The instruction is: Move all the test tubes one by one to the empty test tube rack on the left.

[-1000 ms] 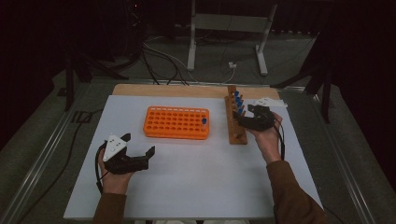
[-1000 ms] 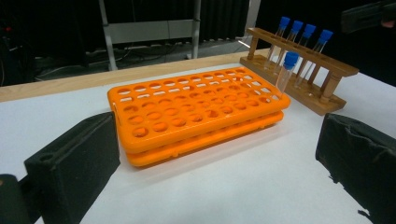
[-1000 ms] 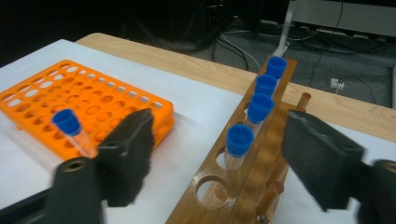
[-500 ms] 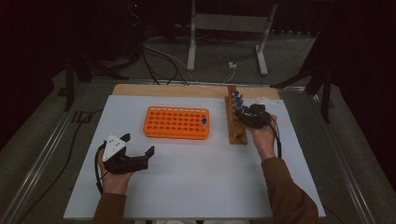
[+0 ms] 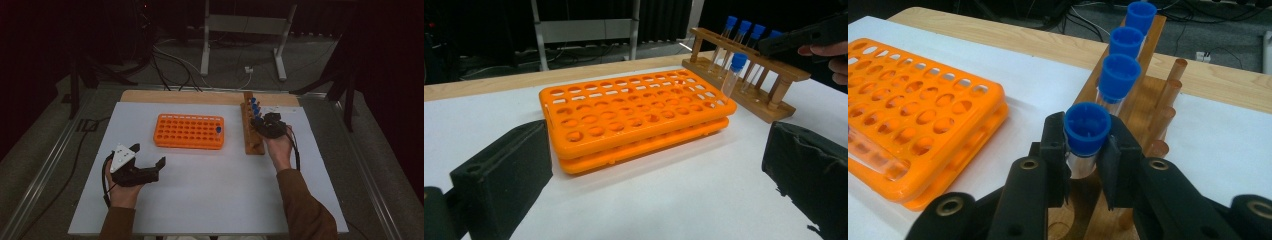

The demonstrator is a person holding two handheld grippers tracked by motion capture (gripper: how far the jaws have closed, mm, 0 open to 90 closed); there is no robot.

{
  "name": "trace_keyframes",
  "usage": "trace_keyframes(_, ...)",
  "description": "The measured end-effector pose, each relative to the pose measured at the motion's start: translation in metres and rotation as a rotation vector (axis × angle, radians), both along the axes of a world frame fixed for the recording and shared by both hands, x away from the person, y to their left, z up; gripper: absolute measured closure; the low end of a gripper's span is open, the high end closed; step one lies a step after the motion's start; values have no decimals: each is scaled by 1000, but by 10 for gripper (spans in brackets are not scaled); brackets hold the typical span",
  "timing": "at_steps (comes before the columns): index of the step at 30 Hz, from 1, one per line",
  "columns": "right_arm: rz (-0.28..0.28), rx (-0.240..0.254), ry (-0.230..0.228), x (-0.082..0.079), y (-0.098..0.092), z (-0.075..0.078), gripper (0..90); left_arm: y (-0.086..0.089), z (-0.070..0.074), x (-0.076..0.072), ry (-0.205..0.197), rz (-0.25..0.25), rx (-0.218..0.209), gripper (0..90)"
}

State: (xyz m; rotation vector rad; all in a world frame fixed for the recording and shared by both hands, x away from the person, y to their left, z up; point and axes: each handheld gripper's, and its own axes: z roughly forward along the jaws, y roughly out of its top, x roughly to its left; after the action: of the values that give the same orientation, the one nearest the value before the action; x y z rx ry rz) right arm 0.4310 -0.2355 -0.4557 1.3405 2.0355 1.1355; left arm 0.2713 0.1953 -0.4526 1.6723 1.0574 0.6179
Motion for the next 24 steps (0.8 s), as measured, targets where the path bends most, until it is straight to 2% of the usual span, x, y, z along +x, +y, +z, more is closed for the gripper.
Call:
trace_keyframes(7, 4, -5, 0, -1, 1, 1, 757, -1, -1, 1, 7, -5, -9, 8)
trace_keyframes(24, 10, -16, -41, -8, 0, 14, 758, -1, -2, 1, 12, -1, -6, 8)
